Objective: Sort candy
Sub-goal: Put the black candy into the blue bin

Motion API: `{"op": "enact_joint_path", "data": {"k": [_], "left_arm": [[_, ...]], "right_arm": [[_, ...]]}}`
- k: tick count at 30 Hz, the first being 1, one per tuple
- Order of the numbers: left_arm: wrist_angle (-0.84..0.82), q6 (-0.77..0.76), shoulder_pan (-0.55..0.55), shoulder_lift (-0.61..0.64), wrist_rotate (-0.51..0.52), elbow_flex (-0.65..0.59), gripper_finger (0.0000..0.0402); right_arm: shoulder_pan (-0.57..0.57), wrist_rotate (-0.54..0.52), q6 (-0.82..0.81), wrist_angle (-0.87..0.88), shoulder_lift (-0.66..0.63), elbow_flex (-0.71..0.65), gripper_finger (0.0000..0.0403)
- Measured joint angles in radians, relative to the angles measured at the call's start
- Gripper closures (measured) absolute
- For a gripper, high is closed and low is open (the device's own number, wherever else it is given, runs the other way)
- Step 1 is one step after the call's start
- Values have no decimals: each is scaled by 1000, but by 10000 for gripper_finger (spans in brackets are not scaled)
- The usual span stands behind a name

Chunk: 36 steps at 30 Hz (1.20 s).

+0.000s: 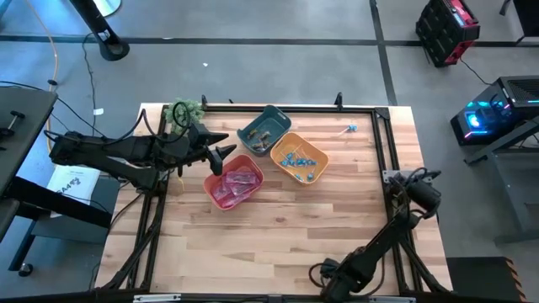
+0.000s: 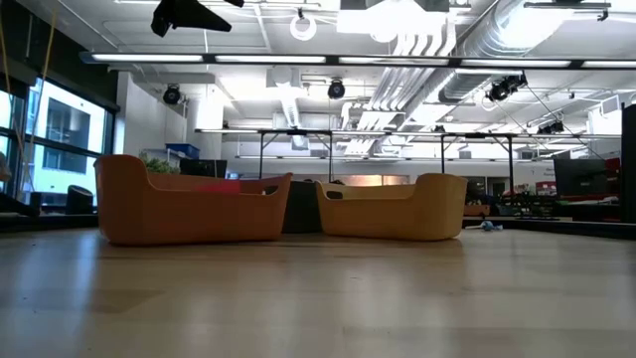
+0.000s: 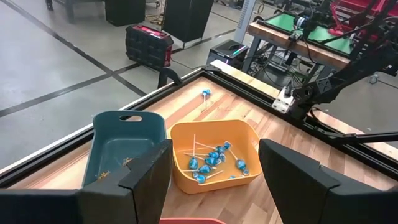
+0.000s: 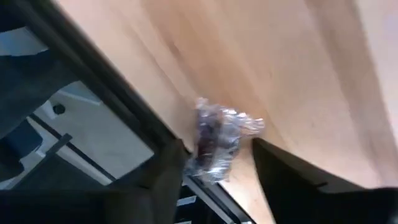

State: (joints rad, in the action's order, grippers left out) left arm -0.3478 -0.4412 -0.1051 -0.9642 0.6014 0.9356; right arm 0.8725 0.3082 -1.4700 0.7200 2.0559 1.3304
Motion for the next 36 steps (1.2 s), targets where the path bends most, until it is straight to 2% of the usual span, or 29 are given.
{"op": "enact_joint_path", "data": {"k": [3, 5, 6, 9, 13, 17, 21, 24, 27, 31, 36], "left_arm": [[0, 0, 0, 0, 0, 0, 167], [0, 0, 0, 0, 0, 0, 167], [0, 0, 0, 0, 0, 0, 167], [1, 0, 0, 0, 0, 0, 167], [2, 0, 0, 0, 0, 0, 167], [3, 0, 0, 0, -14, 0, 167], [4, 0, 0, 0, -16, 0, 167], [3, 0, -1, 0, -16, 0, 167], [4, 0, 0, 0, -16, 0, 167], [6, -4, 0, 0, -16, 0, 167], [10, -36, 0, 0, -15, 0, 167]], "right_arm": [[-19, -1, 28, 82, 0, 1, 297], [-37, -29, 104, 142, -10, 1, 354], [-48, -58, 152, 187, -19, -1, 367], [-107, -151, 289, 301, -36, -5, 367], [-221, -398, 513, 464, -70, -16, 354], [-386, -606, 722, 427, -161, -13, 362], [-564, -736, 964, 234, -264, -14, 362], [-694, -743, 1132, 20, -356, -13, 362], [-819, -694, 1220, -205, -425, -12, 356], [-1009, -553, 1173, -400, -444, -8, 348], [-1182, -440, 1119, -543, -377, -9, 345]]}}
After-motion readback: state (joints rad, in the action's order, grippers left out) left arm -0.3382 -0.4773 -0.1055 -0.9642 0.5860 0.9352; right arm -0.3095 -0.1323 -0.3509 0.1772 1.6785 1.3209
